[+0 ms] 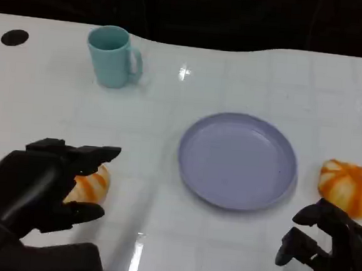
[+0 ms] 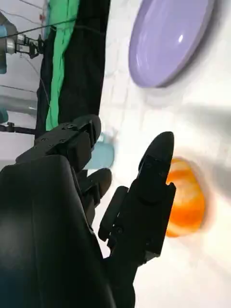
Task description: Grasp the bread from the table and place it into the plate.
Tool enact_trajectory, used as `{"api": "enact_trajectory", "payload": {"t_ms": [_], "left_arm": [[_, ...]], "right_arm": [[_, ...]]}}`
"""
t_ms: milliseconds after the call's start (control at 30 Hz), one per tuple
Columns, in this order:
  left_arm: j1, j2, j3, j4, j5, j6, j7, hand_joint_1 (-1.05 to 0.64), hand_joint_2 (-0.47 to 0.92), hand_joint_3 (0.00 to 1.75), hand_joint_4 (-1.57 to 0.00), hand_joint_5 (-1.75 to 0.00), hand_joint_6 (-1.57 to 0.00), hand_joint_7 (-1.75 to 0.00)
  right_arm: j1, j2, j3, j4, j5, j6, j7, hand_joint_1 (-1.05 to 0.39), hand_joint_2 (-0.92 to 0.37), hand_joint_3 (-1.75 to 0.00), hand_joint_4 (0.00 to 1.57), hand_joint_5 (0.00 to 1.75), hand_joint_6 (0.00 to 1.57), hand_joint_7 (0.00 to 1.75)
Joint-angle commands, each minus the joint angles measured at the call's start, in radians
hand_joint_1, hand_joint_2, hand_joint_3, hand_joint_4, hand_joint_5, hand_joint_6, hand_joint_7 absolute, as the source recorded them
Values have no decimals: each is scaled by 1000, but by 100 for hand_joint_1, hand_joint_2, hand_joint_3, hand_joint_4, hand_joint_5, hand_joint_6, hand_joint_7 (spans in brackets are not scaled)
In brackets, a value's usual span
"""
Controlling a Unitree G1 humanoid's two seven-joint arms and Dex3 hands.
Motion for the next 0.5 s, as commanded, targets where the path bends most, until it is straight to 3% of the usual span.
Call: {"api": "enact_trajectory", "payload": {"t_ms": [33,167,333,500], "left_arm": [[-25,69,-27,-37,88,62,-78,-56,87,0,-27,-14,-37,0],[-51,105,-53,-54,144,111,-154,-56,82,0,-19,-8,-29,0],[-86,112,-79,-64,160,175,-251,-46,78,0,-12,-3,-22,0],[-128,113,-118,-3,178,200,-263,-39,78,0,-10,-1,-19,0]], "right_arm": [[8,-5,-9,-18,2,7,-9,-54,-92,-16,71,158,79,109],[7,-5,-8,-14,5,-1,1,-53,-92,-17,71,158,79,109],[10,-6,-11,-12,7,-4,7,-53,-92,-18,72,157,79,109],[12,-3,-14,-10,12,-6,13,-53,-92,-18,72,157,80,109]]}}
